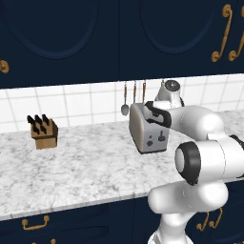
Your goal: Start the toaster. Once the lever pops up, take the bread to the plate on the dining counter.
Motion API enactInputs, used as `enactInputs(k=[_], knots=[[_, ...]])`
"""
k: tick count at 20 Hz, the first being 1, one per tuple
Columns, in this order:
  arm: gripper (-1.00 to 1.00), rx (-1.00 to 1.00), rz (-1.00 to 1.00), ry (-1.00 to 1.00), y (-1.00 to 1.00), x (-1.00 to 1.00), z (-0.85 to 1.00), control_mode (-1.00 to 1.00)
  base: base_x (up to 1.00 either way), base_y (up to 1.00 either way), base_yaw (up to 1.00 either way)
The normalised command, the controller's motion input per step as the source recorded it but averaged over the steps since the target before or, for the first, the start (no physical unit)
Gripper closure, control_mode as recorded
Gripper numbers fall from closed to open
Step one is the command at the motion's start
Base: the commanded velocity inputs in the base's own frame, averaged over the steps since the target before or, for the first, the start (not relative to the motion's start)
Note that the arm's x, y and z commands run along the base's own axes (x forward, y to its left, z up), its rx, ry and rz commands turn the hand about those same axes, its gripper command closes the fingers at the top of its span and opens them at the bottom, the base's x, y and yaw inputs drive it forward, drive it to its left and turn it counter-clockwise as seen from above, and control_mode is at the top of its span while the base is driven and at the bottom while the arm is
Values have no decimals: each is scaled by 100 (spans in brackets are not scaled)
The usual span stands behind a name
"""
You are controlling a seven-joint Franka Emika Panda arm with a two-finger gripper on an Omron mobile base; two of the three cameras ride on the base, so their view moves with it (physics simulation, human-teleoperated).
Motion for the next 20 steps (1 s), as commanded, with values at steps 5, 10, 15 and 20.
enactInputs(k=[5, 10, 15, 20], knots=[[-100, 1, 1, -1, 1, 0, 0, -100, 0, 0, 0], [-100, 0, 0, -4, 6, 4, 0, -100, 0, 0, 0], [-100, 0, 0, -6, 15, 11, 0, -100, 0, 0, 0], [-100, 0, 0, 0, 4, 14, 0, -100, 0, 0, 0]])
